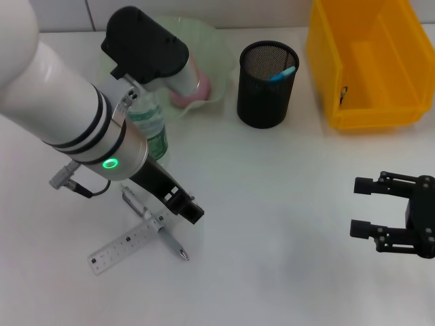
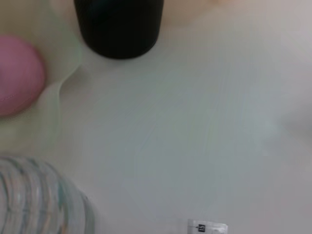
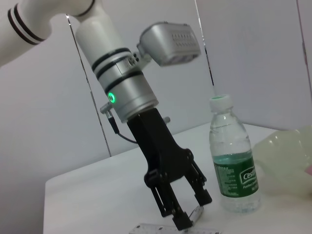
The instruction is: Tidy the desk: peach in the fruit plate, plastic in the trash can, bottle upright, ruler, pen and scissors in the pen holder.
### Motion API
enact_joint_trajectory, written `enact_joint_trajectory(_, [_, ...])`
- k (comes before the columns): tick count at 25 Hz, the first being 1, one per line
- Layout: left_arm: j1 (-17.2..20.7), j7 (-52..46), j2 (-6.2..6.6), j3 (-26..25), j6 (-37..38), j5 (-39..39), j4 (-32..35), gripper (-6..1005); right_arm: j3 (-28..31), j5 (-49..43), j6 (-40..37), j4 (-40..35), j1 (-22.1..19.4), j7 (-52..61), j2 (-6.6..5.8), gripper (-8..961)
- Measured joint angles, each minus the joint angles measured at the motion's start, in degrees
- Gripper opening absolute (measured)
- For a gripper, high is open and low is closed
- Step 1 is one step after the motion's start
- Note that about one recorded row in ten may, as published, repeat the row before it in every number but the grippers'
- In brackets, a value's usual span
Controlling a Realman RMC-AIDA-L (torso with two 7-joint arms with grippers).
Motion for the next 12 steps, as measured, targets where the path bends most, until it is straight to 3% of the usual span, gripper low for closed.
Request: enact_joint_trajectory(12, [-0.32, -0.16, 0.00, 3.02, -5.58, 0.20, -6.36, 800, 0.00, -0.23, 0.36, 0.00, 0.46, -0.10, 0.23, 753])
